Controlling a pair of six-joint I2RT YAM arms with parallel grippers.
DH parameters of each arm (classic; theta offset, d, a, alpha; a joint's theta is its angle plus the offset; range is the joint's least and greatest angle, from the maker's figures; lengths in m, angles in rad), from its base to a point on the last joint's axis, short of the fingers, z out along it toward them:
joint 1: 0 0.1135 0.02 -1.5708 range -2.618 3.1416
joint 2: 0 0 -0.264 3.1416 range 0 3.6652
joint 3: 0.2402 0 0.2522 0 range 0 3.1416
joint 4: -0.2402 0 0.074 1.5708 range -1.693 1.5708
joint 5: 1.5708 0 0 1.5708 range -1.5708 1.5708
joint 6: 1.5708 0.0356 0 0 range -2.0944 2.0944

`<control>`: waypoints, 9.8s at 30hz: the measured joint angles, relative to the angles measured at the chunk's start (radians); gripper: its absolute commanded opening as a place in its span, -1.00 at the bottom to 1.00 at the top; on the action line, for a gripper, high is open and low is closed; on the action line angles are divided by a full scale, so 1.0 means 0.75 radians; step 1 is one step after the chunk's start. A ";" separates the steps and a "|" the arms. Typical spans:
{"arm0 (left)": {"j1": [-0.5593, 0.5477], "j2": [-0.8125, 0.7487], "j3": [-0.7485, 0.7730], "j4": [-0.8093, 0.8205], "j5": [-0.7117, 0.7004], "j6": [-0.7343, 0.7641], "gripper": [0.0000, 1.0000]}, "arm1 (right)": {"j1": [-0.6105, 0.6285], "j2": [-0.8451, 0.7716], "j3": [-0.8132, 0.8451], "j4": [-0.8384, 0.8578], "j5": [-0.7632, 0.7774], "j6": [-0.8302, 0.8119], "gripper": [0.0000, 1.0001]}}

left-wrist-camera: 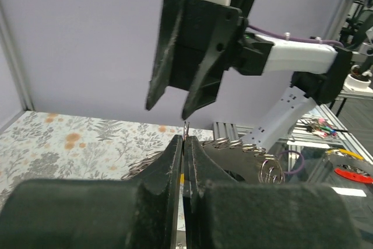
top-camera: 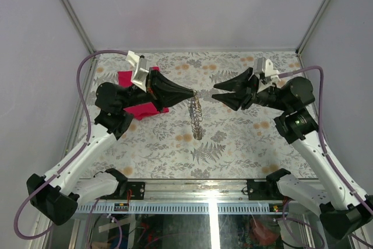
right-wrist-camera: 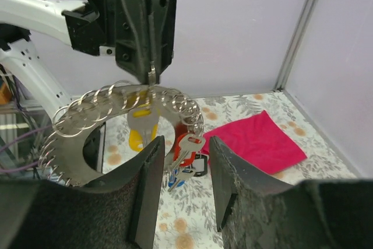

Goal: Put the keys on the keyring

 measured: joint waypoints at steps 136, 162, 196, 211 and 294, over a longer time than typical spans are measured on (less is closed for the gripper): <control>-0.246 0.139 -0.091 -0.344 0.179 0.484 -1.00 | 0.570 0.760 1.261 -2.144 0.654 -0.469 -1.00; -0.249 0.083 -0.138 -0.358 -0.220 0.392 -1.00 | 0.578 0.241 0.712 -1.471 1.237 0.125 -0.15; -0.218 0.048 -0.185 -0.186 -0.281 0.241 -1.00 | 0.311 0.053 0.196 -0.878 0.791 0.664 -0.59; -0.211 0.048 -0.187 -0.181 -0.282 0.241 -1.00 | 0.310 0.052 0.189 -0.855 0.781 0.671 -1.00; -0.207 0.066 -0.187 -0.047 -0.101 0.145 -1.00 | 0.300 -0.173 -0.377 0.055 0.428 0.013 -0.54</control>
